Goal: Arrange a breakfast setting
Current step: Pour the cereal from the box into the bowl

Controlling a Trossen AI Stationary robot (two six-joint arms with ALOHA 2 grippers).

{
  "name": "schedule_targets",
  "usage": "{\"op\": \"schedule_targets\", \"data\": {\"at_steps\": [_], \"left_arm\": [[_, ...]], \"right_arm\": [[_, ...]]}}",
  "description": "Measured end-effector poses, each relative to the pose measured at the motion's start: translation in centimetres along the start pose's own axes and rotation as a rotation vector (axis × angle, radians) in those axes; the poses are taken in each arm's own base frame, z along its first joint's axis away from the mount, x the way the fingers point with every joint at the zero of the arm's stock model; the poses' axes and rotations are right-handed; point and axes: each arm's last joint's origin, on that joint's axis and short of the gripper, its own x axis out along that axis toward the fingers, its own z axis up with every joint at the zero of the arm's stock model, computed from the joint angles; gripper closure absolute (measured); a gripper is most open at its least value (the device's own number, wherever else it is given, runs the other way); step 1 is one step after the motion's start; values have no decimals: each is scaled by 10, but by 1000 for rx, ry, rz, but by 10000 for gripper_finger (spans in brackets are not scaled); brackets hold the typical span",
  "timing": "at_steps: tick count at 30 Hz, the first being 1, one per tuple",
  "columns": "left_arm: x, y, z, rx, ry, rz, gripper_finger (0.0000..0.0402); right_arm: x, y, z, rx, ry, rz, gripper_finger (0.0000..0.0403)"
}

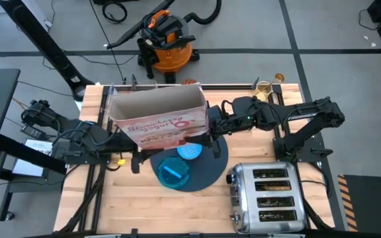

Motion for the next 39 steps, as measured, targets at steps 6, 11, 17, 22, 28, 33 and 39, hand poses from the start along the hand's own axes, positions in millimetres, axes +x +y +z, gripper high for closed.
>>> {"op": "schedule_targets", "data": {"at_steps": [6, 11, 17, 22, 28, 33, 39], "left_arm": [[0, 1, 1, -2, -4, 4, 178], [0, 1, 1, -7, -8, 4, 200], [-5, 3, 9, -40, -68, 0, 200], [-9, 5, 18, -40, -132, 4, 201], [-15, 10, 34, -32, -268, 62, 201], [-17, 14, 46, -47, -373, 72, 201], [-14, 18, 50, -45, -419, 50, 201]], "right_arm": [[0, 0, 0, -2, 1, 0, 196], [0, 1, 0, -1, 1, -4, 183], [-7, 3, 11, -1, -90, -35, 133], [-31, 7, 35, -26, -223, -24, 79], [-71, 9, 54, -71, -259, -76, 52], [-75, 2, 36, 1, -259, -76, 57], [-53, -10, -15, 82, -494, -54, 61]]}}
